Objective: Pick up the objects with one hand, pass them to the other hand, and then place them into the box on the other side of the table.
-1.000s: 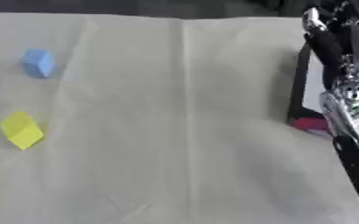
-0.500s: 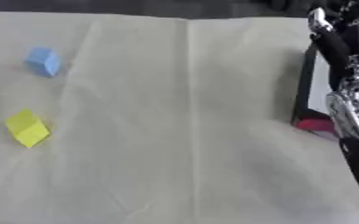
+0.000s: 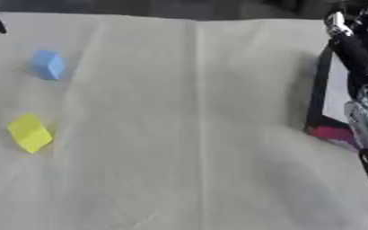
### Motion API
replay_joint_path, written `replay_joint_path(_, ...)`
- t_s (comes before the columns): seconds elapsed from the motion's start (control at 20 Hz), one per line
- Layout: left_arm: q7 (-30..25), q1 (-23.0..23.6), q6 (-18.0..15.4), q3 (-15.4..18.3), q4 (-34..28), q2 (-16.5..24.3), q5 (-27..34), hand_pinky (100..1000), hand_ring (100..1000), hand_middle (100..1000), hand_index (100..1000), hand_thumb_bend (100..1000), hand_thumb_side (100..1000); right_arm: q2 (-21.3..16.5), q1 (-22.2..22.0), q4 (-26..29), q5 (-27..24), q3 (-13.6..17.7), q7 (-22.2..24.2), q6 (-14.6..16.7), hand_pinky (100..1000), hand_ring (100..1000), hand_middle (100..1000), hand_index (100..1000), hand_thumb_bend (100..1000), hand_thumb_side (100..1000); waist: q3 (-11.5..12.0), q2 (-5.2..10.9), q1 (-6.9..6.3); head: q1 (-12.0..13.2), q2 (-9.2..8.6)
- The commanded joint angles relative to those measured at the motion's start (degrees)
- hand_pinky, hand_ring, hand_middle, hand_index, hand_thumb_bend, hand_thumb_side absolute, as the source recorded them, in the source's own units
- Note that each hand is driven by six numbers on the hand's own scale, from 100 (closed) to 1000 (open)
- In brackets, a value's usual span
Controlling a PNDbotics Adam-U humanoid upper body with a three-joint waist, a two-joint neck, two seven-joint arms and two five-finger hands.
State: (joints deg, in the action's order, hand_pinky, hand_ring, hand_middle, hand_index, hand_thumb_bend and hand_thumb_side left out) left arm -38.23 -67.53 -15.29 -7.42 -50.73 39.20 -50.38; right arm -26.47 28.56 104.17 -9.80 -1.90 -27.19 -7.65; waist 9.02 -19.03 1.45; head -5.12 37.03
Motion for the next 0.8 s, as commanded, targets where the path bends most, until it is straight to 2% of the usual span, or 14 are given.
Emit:
replay_joint_path(0.05, 1.5, -1.9, -0.6, 0.4, -0.6, 0.4, 0.0, 926, 834, 760, 787, 728, 100, -1.6, 1.2, 0.9, -0.2, 0.0, 0.4, 0.0, 832, 749, 755, 887, 100, 424, -0.4, 0.71, -0.16, 0.5, -1.36)
replay_joint_path(0.55, 3.6, -2.9, -0.5, 0.7, 0.3, -1.3, -1.4, 922, 825, 749, 777, 687, 100, -1.2, 2.6, 1.1, -0.4, -1.0, 1.2, -0.2, 833, 748, 751, 887, 100, 432, -2.7, -1.06, -0.27, 1.1, -3.07)
replay_joint_path(0.8, 5.6, -2.7, 0.0, 1.5, 1.3, -1.0, -6.1, 927, 832, 751, 775, 715, 100, -1.2, 3.0, 1.2, -0.6, -1.5, 1.6, -0.4, 833, 747, 749, 887, 100, 436, -3.7, -2.0, -0.2, 1.1, -3.47)
